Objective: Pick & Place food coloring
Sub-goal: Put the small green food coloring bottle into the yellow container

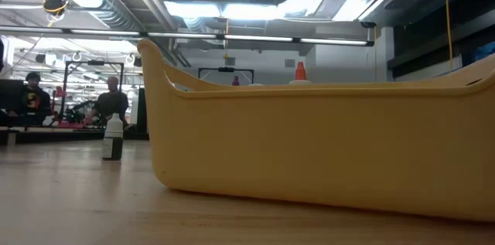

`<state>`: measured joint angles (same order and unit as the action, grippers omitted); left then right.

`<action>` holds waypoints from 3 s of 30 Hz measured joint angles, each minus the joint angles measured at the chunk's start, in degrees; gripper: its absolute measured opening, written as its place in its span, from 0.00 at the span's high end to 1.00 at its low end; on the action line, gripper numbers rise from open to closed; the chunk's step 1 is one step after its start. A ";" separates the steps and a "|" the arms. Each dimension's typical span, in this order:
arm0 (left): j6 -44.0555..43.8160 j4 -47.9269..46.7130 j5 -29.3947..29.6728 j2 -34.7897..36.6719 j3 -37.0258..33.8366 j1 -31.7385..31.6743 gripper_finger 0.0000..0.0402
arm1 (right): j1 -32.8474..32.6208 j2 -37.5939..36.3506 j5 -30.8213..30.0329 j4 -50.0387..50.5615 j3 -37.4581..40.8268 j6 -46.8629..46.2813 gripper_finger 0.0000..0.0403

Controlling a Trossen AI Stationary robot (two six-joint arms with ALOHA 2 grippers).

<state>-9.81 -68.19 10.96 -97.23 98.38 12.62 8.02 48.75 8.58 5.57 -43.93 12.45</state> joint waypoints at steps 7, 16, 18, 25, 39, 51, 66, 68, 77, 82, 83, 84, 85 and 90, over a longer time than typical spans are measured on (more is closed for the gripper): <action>-13.60 4.13 1.64 14.68 -18.12 4.18 0.68 | 0.00 -0.02 0.02 0.20 0.01 0.00 0.70; -27.18 3.81 5.73 20.23 -27.01 14.25 0.68 | -0.01 -0.02 0.02 0.21 0.00 0.00 0.70; -30.19 4.23 5.79 20.31 -28.73 16.56 0.68 | -0.01 -0.02 0.00 0.26 0.01 0.01 0.70; -38.52 8.06 7.43 20.29 -34.68 25.53 0.67 | 0.00 -0.01 0.02 0.27 -0.01 0.02 0.70; -46.64 14.67 6.39 20.24 -42.92 33.31 0.62 | 0.00 -0.01 0.01 0.29 0.01 0.01 0.70; -45.50 27.00 4.36 20.20 -51.48 33.31 0.51 | 0.01 -0.01 0.01 0.29 0.01 0.01 0.70; -40.43 31.18 4.42 17.95 -51.90 33.31 0.49 | 0.01 -0.02 0.01 0.29 0.01 0.01 0.70; -40.40 31.17 4.39 16.64 -51.90 33.31 0.49 | -0.01 0.00 0.00 0.29 0.01 0.00 0.70; -40.13 32.08 4.42 11.88 -51.90 33.31 0.49 | 0.00 0.00 0.02 0.32 0.01 0.01 0.70; -39.02 35.05 4.41 9.95 -51.90 33.29 0.49 | 0.01 -0.02 0.02 0.32 0.01 0.00 0.70; -39.03 35.32 4.39 9.56 -51.90 33.25 0.49 | 0.01 -0.02 0.02 0.29 0.01 0.00 0.70; -39.05 35.27 4.39 9.13 -51.90 33.24 0.49 | 0.01 -0.02 0.00 0.31 0.01 0.00 0.70; -39.05 35.30 4.39 8.76 -51.90 33.24 0.50 | -0.01 -0.02 0.02 0.30 0.01 0.02 0.70; -39.05 35.50 4.42 8.13 -51.90 33.00 0.53 | -0.01 -0.02 0.02 0.32 0.01 0.00 0.70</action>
<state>-48.86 -32.69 15.38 -89.10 46.48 45.62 8.01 48.73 8.60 5.89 -43.92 12.45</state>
